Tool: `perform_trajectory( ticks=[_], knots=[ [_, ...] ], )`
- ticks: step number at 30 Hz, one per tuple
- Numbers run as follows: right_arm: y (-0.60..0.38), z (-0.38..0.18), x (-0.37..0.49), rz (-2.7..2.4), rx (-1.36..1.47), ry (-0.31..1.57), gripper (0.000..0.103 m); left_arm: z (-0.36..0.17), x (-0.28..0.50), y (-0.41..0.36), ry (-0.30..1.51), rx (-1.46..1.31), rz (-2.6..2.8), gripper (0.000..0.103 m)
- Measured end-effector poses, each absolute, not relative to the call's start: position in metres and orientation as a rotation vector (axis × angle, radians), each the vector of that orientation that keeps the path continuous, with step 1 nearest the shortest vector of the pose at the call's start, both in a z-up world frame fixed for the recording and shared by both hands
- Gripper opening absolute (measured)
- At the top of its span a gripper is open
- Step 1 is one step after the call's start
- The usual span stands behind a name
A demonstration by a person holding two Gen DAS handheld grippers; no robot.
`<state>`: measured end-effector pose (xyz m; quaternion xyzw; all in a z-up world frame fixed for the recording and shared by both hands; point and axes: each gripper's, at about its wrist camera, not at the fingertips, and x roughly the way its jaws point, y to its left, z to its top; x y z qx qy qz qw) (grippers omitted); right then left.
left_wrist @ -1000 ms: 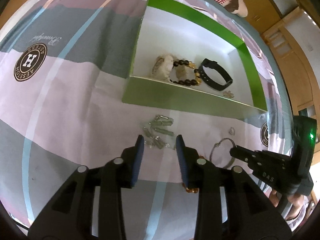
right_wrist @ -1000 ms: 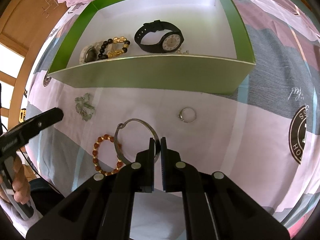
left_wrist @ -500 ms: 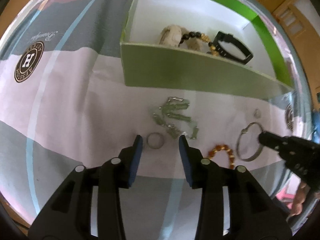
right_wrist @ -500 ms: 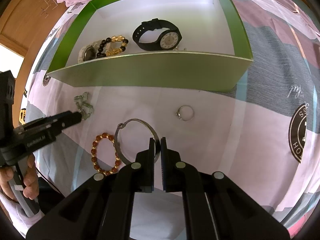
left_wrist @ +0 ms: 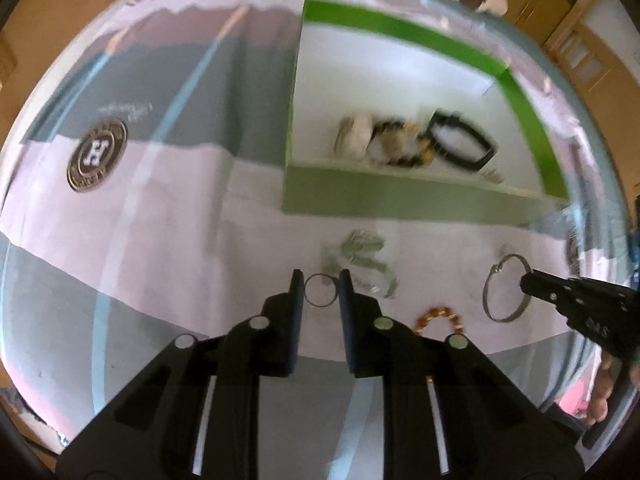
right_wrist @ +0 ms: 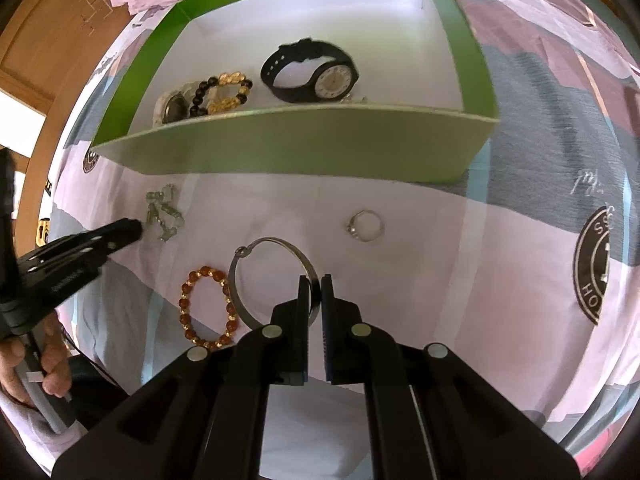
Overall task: Organize jewelry
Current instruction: 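Close the left gripper on the silver ring while the right gripper holds the bangle, then lift the silver ring and silver bangle with both grippers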
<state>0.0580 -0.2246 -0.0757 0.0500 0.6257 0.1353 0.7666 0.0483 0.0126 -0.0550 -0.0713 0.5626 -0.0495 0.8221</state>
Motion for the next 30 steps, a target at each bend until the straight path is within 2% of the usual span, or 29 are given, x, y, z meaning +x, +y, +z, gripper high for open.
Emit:
perform_trajectory(
  ticks=[4, 9, 30],
  knots=[
    [-0.243, -0.055, 0.059, 0.273, 0.156, 1.301, 0.005, -0.035, 0.042, 0.015, 1.124, -0.156, -0.136, 0.017],
    [-0.269, -0.038, 0.058, 0.249, 0.22, 1.252, 0.005, -0.032, 0.038, 0.017, 1.117, -0.173, -0.145, 0.017],
    [-0.23, -0.058, 0.056, 0.288, 0.123, 1.316, 0.005, -0.04, 0.041, 0.003, 1.145, -0.16, -0.166, 0.017]
  ],
)
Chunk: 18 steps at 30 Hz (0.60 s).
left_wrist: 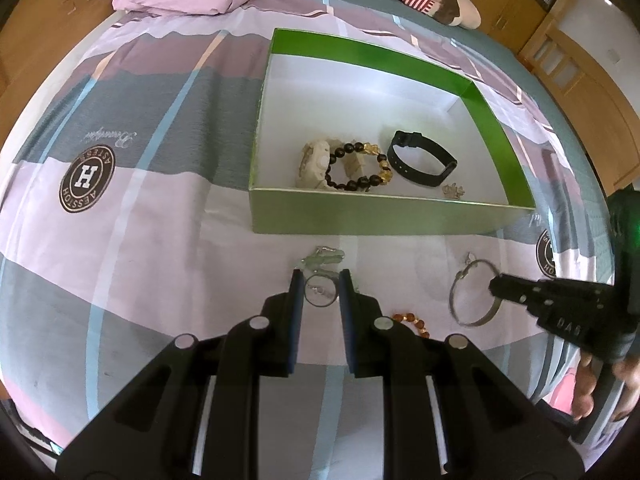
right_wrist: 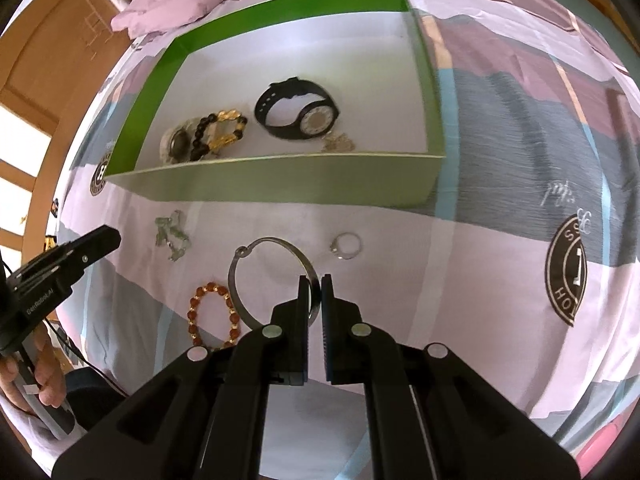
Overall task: Organize jewelry
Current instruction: 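Lift the silver ring and silver bangle with both grippers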
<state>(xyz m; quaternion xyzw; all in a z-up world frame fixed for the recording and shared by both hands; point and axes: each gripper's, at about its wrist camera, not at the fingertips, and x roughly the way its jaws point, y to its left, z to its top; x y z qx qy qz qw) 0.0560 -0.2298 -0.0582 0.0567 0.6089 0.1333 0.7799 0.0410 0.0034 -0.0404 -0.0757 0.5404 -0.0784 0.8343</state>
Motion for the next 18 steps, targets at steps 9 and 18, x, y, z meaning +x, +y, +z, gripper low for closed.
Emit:
perform_trajectory(
  ticks=[9, 18],
  knots=[
    [-0.216, -0.07, 0.056, 0.298, 0.09, 1.348, 0.005, -0.037, 0.037, -0.014, 1.134, -0.116, -0.202, 0.017],
    [-0.196, -0.073, 0.057, 0.318, 0.062, 1.354, 0.005, -0.036, 0.036, -0.012, 1.131, -0.116, -0.197, 0.017]
  ],
)
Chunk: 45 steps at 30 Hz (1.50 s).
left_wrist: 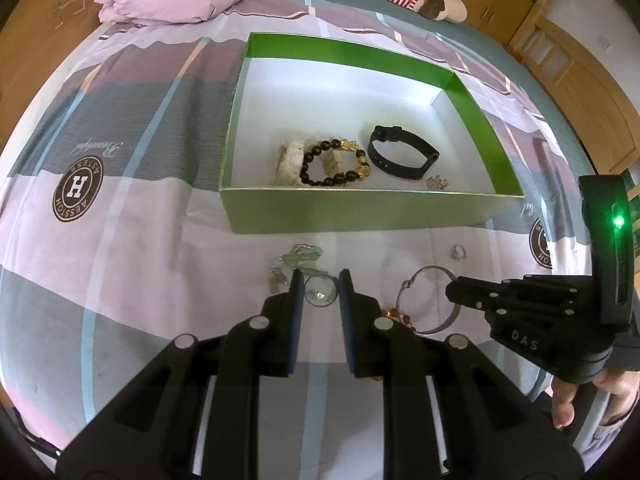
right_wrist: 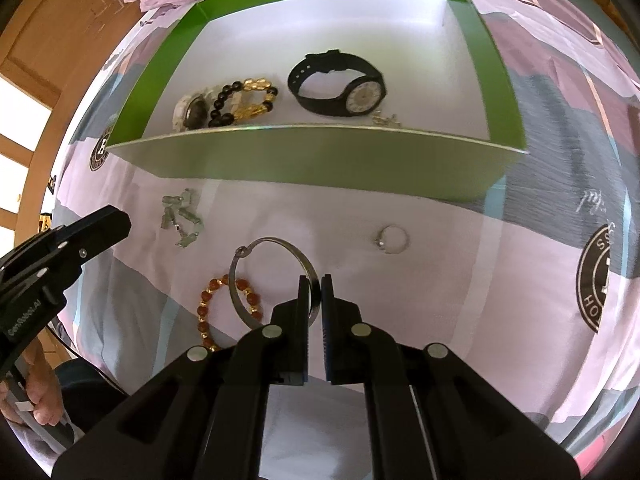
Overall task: Organize jewelry
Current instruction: 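Lift the silver ring and silver bangle with both grippers, then carry the ring and bangle into the green box and open both grippers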
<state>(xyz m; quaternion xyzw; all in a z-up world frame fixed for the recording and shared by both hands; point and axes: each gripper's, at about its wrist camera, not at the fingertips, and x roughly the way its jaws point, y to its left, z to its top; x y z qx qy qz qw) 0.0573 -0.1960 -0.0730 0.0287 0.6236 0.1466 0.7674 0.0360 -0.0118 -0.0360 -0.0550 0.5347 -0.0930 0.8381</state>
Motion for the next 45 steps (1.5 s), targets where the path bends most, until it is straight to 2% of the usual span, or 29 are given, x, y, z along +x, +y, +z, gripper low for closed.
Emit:
perform_trajectory(
  ticks=[35, 45],
  knots=[
    [-0.189, -0.067, 0.051, 0.294, 0.003, 1.314, 0.005, -0.041, 0.037, -0.018, 1.135, -0.081, -0.184, 0.017],
    [-0.194, -0.045, 0.047, 0.369, 0.066, 1.251, 0.005, -0.003, 0.049, -0.005, 1.005, -0.09, -0.169, 0.017]
  ],
)
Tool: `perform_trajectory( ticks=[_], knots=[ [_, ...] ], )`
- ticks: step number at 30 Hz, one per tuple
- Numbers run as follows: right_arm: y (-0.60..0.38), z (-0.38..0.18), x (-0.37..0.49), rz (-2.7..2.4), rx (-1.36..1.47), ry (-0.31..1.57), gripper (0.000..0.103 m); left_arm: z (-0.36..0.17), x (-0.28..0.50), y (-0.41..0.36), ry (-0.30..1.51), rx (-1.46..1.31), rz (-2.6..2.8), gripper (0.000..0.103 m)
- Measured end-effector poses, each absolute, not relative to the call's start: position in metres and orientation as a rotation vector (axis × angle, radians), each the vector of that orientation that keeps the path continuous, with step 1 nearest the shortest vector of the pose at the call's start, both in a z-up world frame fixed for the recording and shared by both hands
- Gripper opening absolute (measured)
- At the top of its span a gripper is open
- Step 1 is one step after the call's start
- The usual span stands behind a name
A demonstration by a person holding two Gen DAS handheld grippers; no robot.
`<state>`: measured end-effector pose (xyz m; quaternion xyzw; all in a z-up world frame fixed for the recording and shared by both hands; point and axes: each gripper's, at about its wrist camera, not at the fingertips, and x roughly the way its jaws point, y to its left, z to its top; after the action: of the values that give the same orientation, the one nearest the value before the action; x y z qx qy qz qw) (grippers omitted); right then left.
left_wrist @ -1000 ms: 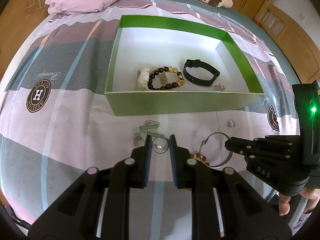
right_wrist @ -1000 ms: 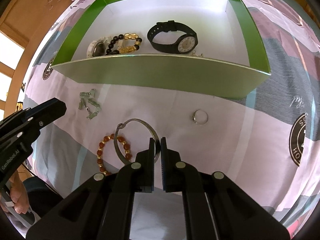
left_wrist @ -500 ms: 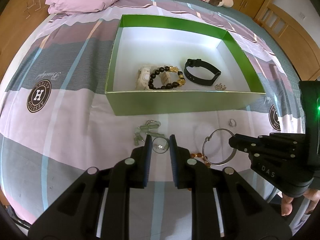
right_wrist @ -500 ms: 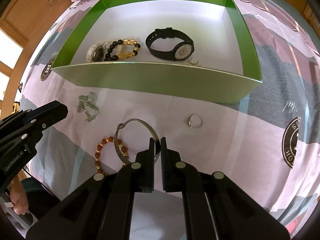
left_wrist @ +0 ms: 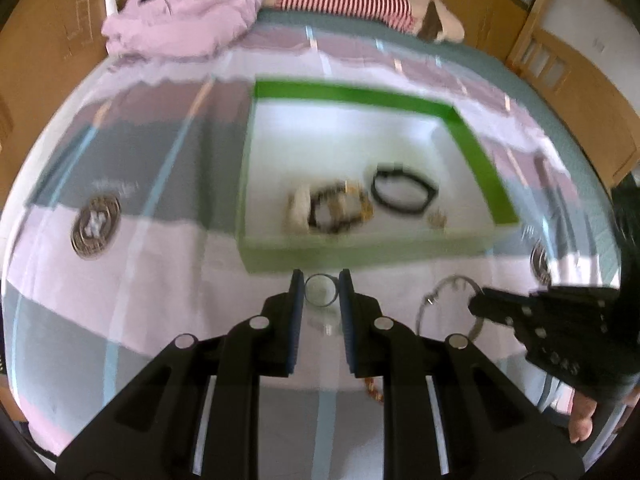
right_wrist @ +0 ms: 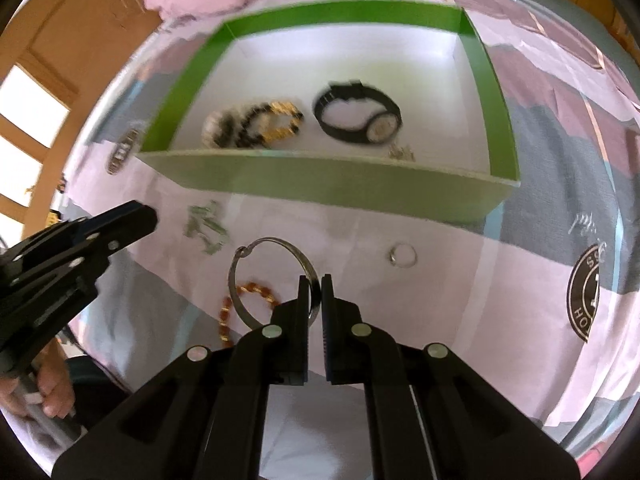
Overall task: Organize jewelry
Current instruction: 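Carry the ring and bangle into the green box and open both grippers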
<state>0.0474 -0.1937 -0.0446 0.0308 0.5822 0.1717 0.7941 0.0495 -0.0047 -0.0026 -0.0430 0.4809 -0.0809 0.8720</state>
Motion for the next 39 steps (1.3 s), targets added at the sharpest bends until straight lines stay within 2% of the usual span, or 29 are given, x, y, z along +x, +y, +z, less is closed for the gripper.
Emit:
perform_trajectory(
  ticks=[6, 11, 15, 23, 25, 26, 27, 29, 36, 39],
  knots=[
    [-0.212, -0.003, 0.049, 0.393, 0.13, 1.09, 0.005, 0.032, 0.074, 0.01, 0.924, -0.118, -0.159, 0.017],
    [-0.226, 0.01, 0.071, 0.359, 0.198, 0.979, 0.005, 0.024, 0.108, 0.016, 0.911, -0.176, -0.171, 0.017],
    [-0.219, -0.011, 0.1, 0.332, 0.222, 1.004, 0.005, -0.008, 0.131, 0.017, 0.988, -0.246, -0.176, 0.017],
    [-0.207, -0.044, 0.118, 0.265, 0.179, 1.066, 0.006, -0.029, 0.134, -0.004, 1.029, -0.18, -0.178, 0.017],
    [-0.208, -0.046, 0.115, 0.253, 0.169, 1.068, 0.009, -0.033, 0.132, -0.012, 1.029, -0.128, -0.168, 0.02],
    [-0.208, -0.046, 0.114, 0.25, 0.167, 1.069, 0.016, -0.033, 0.131, -0.015, 1.027, -0.107, -0.16, 0.023],
    [-0.209, -0.046, 0.113, 0.245, 0.171, 1.063, 0.029, -0.032, 0.128, -0.018, 1.022, -0.089, -0.15, 0.024],
    [-0.212, -0.044, 0.112, 0.234, 0.184, 1.052, 0.039, -0.025, 0.122, -0.018, 1.005, -0.102, -0.146, 0.024],
    [-0.221, 0.003, 0.071, 0.34, 0.223, 0.967, 0.039, -0.001, 0.073, -0.022, 1.015, -0.121, -0.148, 0.029],
    [-0.204, 0.003, 0.047, 0.452, 0.128, 1.051, 0.039, -0.01, 0.058, -0.028, 1.063, -0.092, -0.164, 0.029]
  ],
)
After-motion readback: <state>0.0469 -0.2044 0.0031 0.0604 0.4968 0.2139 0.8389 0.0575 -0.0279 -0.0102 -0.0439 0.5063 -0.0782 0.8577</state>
